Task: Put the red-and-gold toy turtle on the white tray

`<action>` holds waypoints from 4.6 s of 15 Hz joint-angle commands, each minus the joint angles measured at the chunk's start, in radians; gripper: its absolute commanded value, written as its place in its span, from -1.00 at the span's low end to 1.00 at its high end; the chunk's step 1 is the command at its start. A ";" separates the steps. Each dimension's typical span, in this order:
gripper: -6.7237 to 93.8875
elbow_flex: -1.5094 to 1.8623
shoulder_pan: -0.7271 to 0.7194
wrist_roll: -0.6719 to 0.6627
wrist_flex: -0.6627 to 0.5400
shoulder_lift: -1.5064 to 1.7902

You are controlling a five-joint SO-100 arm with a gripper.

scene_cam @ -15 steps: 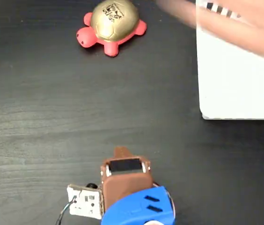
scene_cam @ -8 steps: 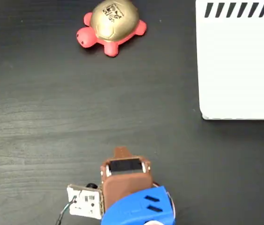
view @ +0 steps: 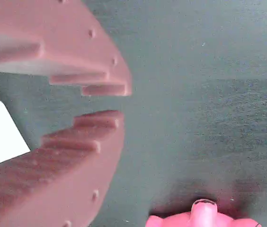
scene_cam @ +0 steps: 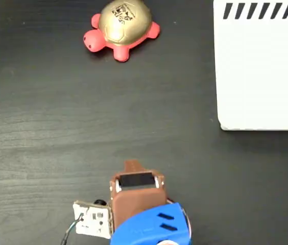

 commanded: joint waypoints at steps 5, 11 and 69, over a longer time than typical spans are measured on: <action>-0.87 -0.009 -0.012 0.008 0.015 0.014; -0.87 -0.009 -0.012 0.008 0.015 0.014; 0.35 -2.316 0.129 -0.663 0.103 -2.569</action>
